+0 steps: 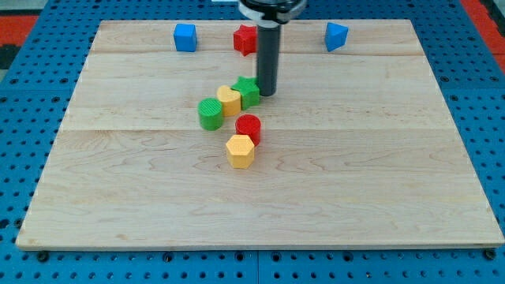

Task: Slide the red circle into the green circle

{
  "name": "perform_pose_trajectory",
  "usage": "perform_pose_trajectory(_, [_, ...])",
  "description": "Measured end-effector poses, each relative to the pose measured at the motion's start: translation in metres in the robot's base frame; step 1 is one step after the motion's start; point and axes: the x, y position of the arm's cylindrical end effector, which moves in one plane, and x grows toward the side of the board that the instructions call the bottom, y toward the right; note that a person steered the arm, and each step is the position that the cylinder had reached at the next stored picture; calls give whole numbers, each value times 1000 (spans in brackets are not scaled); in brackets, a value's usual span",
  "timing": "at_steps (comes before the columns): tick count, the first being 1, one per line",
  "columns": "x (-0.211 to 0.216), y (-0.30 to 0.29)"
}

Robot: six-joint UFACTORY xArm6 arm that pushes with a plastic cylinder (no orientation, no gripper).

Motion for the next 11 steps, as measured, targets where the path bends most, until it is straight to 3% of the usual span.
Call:
perform_pose_trajectory(2, [-18,-42])
perform_pose_trajectory(3, [61,51])
perform_pose_trajectory(4, [157,74])
perform_pose_trajectory(5, [128,43])
perform_pose_trajectory(6, [63,25])
perform_pose_trajectory(7, [44,12])
perform_pose_trajectory(8, [80,57])
perform_pose_trajectory(9, [100,-9])
perform_pose_trajectory(10, [86,-39])
perform_pose_trajectory(11, [112,-28])
